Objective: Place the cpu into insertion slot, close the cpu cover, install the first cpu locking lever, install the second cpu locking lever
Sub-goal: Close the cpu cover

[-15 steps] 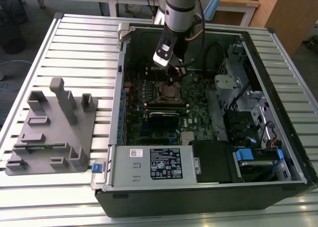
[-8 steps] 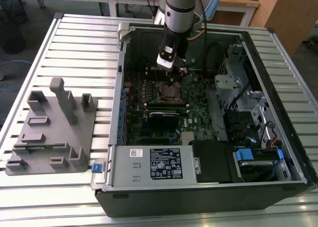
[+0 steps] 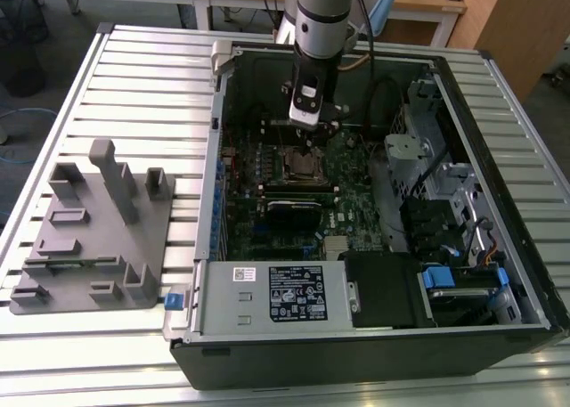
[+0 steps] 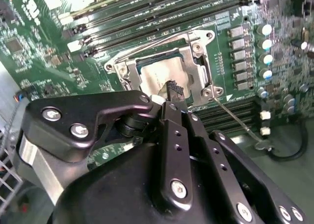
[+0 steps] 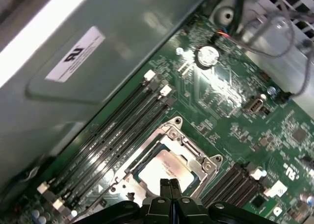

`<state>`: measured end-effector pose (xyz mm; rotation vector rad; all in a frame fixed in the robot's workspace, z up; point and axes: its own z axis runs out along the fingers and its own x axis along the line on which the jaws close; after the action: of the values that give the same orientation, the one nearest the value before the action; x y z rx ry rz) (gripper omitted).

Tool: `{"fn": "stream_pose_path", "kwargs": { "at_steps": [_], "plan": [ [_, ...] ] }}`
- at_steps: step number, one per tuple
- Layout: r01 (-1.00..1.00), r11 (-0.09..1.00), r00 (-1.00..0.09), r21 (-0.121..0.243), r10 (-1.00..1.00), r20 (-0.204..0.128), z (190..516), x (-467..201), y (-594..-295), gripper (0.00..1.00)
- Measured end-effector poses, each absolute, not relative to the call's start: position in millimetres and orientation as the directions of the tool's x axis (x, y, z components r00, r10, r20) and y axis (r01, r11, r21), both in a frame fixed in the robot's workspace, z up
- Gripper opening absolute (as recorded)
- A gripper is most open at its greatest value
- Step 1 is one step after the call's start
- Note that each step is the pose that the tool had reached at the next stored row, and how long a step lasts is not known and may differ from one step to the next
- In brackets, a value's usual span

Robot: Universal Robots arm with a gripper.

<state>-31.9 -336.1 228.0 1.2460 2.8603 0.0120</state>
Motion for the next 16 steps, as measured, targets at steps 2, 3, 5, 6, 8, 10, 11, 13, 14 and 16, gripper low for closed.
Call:
{"fn": "stream_pose_path", "kwargs": {
  "at_steps": [2,3,5,6,8,10,11,13,14,16],
  "plan": [
    [0.728,0.685,-0.685,0.016,0.728,-0.017,228.0,-31.9,-336.1,0.11],
    [0.728,0.685,-0.685,0.016,0.728,-0.017,228.0,-31.9,-336.1,0.11],
    [0.728,0.685,-0.685,0.016,0.728,-0.017,228.0,-31.9,-336.1,0.11],
    [0.728,0.685,-0.685,0.016,0.728,-0.017,228.0,-31.9,-336.1,0.11],
    [0.728,0.685,-0.685,0.016,0.728,-0.017,228.0,-31.9,-336.1,0.11],
    [0.728,0.685,-0.685,0.016,0.728,-0.017,228.0,-31.9,-336.1,0.11],
    [0.727,0.686,-0.686,0.016,0.728,-0.017,228.0,-31.9,-336.1,0.11],
    [0.720,0.694,-0.694,0.016,0.720,-0.017,228.0,-31.9,-336.1,0.11],
    [0.713,0.701,-0.701,0.016,0.713,-0.017,228.0,-31.9,-336.1,0.11],
    [0.695,0.719,-0.718,0.016,0.695,-0.017,228.0,-31.9,-336.1,0.11]
  ]
}}
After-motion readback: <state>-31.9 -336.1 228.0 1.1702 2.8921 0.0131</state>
